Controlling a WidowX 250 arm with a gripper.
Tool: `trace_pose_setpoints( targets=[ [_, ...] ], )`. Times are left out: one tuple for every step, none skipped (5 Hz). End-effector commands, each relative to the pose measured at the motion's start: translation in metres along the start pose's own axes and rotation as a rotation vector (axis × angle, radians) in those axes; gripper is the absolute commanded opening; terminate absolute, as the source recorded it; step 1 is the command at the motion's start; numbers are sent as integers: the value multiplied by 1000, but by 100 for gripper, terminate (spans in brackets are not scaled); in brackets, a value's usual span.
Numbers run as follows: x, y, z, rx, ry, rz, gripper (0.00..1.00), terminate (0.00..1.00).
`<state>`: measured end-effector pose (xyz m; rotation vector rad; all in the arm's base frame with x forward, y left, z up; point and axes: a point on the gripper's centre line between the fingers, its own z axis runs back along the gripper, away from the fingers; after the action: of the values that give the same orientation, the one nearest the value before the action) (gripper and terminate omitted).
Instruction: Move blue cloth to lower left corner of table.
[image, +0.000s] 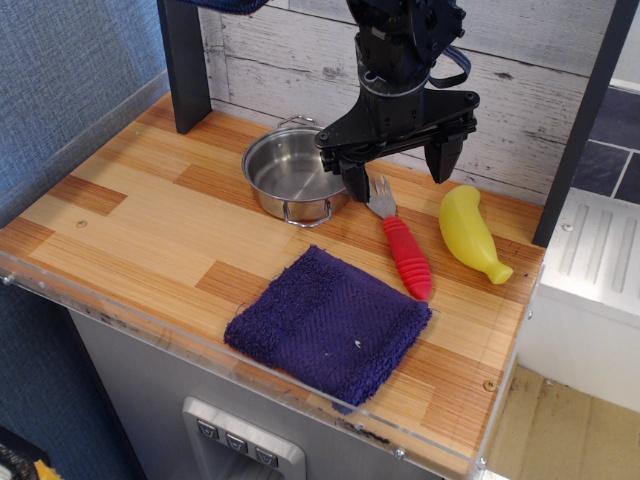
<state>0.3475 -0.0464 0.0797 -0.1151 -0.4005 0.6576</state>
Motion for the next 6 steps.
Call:
trace_pose_setpoints(
  targets=[
    [0, 0, 0, 0, 0, 0, 100, 0],
    [-3, 14, 23, -14, 32, 1, 100, 0],
    [-15, 32, 47, 0, 7, -14, 100, 0],
    [-33, 47, 65, 14, 9, -55, 100, 0],
    [-50, 56, 57, 60, 21, -159, 100, 0],
    [-64, 60, 40, 102, 56, -245, 100, 0]
  ],
)
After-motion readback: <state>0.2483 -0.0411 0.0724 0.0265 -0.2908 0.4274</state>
